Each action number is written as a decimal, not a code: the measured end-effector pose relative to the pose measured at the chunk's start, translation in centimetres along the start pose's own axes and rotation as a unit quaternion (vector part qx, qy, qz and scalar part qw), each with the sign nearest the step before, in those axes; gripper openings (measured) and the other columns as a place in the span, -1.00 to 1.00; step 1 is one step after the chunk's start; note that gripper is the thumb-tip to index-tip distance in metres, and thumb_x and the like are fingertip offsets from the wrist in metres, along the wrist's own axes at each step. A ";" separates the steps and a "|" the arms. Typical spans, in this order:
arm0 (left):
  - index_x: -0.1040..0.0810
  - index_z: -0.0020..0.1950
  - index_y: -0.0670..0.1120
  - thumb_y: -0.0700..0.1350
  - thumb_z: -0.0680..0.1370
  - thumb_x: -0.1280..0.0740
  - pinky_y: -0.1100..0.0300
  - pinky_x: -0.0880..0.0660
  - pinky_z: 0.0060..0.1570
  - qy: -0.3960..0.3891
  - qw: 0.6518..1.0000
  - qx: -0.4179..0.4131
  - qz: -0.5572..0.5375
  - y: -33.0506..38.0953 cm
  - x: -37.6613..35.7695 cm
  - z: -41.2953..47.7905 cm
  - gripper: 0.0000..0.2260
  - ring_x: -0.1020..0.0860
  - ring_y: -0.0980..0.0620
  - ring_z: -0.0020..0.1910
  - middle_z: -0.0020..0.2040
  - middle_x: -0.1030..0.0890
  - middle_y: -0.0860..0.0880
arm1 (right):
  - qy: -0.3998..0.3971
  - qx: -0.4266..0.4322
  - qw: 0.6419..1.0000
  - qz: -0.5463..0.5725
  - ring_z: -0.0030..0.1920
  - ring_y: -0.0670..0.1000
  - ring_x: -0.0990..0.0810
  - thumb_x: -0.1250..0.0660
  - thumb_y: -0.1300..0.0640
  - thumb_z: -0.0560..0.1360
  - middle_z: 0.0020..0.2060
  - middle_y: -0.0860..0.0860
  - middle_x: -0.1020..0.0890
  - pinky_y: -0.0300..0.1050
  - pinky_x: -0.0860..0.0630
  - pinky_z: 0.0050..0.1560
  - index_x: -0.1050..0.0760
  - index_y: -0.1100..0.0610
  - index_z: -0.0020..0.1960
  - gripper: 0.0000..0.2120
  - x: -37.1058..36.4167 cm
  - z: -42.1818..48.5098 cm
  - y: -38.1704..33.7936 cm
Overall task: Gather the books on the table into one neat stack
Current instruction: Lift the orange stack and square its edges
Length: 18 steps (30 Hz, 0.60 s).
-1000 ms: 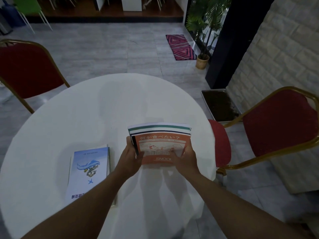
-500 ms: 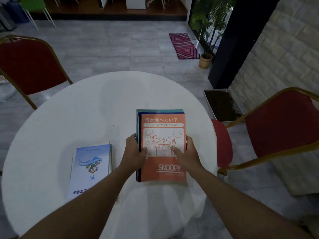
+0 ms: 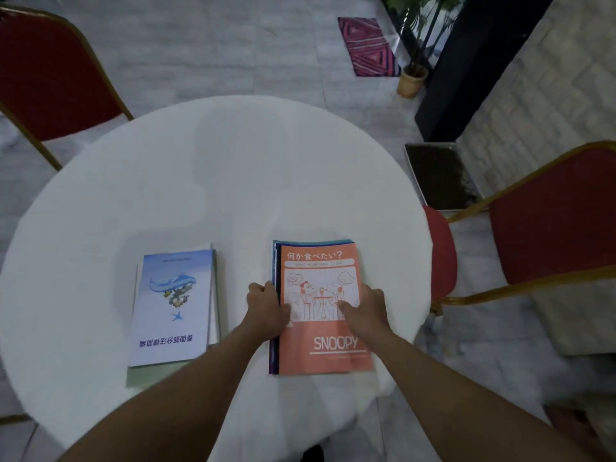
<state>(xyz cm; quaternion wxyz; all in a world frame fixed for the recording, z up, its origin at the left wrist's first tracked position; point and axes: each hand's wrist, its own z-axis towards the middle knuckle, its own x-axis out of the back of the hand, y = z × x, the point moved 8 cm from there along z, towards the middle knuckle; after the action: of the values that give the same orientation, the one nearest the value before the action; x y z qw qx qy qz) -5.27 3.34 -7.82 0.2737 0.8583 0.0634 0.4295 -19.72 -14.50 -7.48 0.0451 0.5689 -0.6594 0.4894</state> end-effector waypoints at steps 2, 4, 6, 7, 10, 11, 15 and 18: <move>-0.36 0.24 -0.16 -0.07 0.57 -0.28 0.03 -0.44 0.23 0.000 1.000 0.011 0.016 -0.4 -0.2 0.2 -0.71 -0.35 -0.11 0.28 0.28 -0.31 -0.19 | -0.003 -0.001 0.999 -0.041 0.31 0.19 -0.47 -0.38 0.03 0.57 0.28 0.16 -0.37 0.15 -0.46 0.37 -0.41 0.16 0.43 -0.52 -0.4 0.1 0.0; -0.35 0.21 -0.16 -0.06 0.58 -0.25 0.06 -0.44 0.18 0.000 1.000 0.014 0.023 -0.6 -0.2 0.3 -0.73 -0.34 -0.10 0.26 0.26 -0.31 -0.18 | -0.007 -0.002 0.997 -0.074 0.39 0.18 -0.35 -0.35 -0.02 0.58 0.32 0.16 -0.32 0.13 -0.41 0.40 -0.36 0.16 0.42 -0.51 -0.9 -0.1 0.0; -0.33 0.23 -0.15 -0.01 0.58 -0.23 0.08 -0.42 0.14 0.009 0.999 0.006 0.051 -0.5 -0.1 0.3 -0.70 -0.34 -0.10 0.25 0.25 -0.33 -0.17 | -0.013 -0.006 0.995 -0.100 0.44 0.16 -0.26 -0.32 -0.05 0.59 0.38 0.16 -0.27 0.13 -0.40 0.39 -0.29 0.17 0.45 -0.47 -1.4 -0.2 0.0; -0.33 0.24 -0.14 0.00 0.58 -0.23 0.09 -0.41 0.13 0.013 0.998 0.001 0.060 -0.5 0.0 0.3 -0.68 -0.35 -0.09 0.24 0.24 -0.34 -0.16 | -0.018 -0.008 0.994 -0.107 0.45 0.16 -0.23 -0.30 -0.06 0.59 0.40 0.15 -0.25 0.12 -0.39 0.39 -0.26 0.18 0.46 -0.45 -1.6 -0.2 0.0; -0.31 0.25 -0.15 -0.03 0.59 -0.23 0.15 -0.36 0.07 -0.005 0.999 -0.002 0.051 -0.4 -0.1 0.4 -0.69 -0.33 -0.06 0.23 0.26 -0.32 -0.17 | -0.035 -0.016 0.991 -0.125 0.45 0.15 -0.22 -0.29 -0.09 0.59 0.42 0.15 -0.23 0.12 -0.38 0.38 -0.23 0.17 0.48 -0.42 -1.6 0.0 0.0; -0.31 0.26 -0.15 -0.04 0.59 -0.23 0.15 -0.36 0.07 -0.014 0.999 -0.003 0.050 -0.4 -0.1 0.5 -0.69 -0.33 -0.06 0.24 0.27 -0.31 -0.17 | -0.040 -0.020 0.990 -0.134 0.45 0.15 -0.23 -0.29 -0.10 0.59 0.42 0.16 -0.23 0.12 -0.39 0.38 -0.21 0.17 0.49 -0.41 -1.5 0.1 0.1; -0.29 0.34 -0.16 -0.02 0.59 -0.25 0.05 -0.42 0.23 -0.041 0.998 -0.017 0.046 -0.3 1.0 0.3 -0.61 -0.33 -0.10 0.33 0.33 -0.30 -0.17 | 0.001 -0.030 0.985 -0.172 0.45 0.17 -0.28 -0.28 -0.16 0.58 0.43 0.15 -0.27 0.12 -0.33 0.38 -0.13 0.15 0.56 -0.31 -1.0 0.1 -0.8; -0.32 0.36 -0.19 0.00 0.59 -0.22 0.01 -0.37 0.27 -0.007 0.997 -0.053 0.057 -0.6 3.7 0.0 -0.59 -0.33 -0.14 0.35 0.35 -0.33 -0.20 | 0.080 0.003 0.978 -0.190 0.43 0.17 -0.30 -0.25 -0.16 0.59 0.42 0.13 -0.32 0.14 -0.28 0.39 -0.20 0.11 0.51 -0.40 -0.9 -0.7 -3.4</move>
<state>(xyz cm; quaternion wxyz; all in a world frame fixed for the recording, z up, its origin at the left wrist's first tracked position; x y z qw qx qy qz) -2.91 5.14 -5.51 0.2949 0.8478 -0.0104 0.4408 -17.03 -13.00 -5.66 0.1883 0.6431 -0.5320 0.5176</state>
